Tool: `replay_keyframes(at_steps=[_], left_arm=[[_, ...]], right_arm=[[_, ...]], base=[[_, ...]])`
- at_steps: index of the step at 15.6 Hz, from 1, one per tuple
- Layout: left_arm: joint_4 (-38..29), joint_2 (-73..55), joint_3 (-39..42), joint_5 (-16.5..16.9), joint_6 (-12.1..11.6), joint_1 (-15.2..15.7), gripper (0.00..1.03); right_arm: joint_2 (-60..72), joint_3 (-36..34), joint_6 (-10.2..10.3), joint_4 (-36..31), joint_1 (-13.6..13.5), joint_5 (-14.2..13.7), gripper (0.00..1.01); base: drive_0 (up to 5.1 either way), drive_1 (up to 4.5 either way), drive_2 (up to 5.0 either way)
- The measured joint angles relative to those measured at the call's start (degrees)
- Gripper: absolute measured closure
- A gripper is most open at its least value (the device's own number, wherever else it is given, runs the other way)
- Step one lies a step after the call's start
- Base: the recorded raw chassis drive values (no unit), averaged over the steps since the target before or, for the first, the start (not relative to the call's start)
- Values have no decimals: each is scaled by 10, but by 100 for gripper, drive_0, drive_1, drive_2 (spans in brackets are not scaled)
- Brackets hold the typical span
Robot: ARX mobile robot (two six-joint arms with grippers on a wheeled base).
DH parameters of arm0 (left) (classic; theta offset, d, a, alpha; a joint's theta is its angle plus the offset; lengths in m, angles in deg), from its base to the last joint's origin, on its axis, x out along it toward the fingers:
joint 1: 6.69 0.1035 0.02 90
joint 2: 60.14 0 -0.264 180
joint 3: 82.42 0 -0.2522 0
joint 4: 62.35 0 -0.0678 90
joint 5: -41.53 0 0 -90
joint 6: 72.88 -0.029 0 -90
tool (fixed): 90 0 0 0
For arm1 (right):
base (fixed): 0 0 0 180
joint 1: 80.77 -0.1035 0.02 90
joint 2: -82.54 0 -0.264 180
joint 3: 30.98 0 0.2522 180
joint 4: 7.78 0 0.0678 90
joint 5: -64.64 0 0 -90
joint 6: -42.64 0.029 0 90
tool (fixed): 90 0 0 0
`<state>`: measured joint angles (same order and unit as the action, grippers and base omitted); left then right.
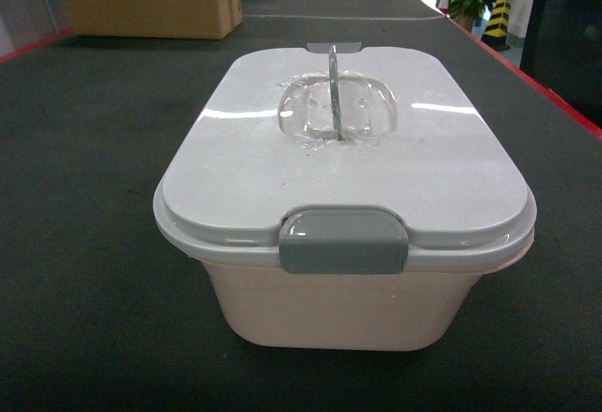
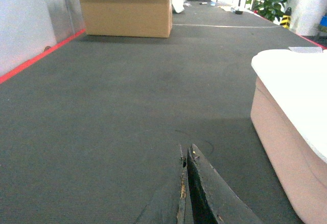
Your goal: Pick capacitor and pack into box
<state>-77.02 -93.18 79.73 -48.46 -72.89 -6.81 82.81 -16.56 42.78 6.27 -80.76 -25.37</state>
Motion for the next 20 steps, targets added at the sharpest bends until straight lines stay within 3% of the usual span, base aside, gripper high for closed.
replay_keyframes(at_steps=[17,18,20], left_arm=[[192,237,33,0,0,0,101],[290,304,33,0,0,0,101],[288,324,34,0,0,0,101]], right_arm=[[0,0,0,0,0,0,3],[0,0,0,0,0,0,3],[0,0,0,-1,0,0,3]], base=[[0,0,0],[0,0,0],[0,0,0]])
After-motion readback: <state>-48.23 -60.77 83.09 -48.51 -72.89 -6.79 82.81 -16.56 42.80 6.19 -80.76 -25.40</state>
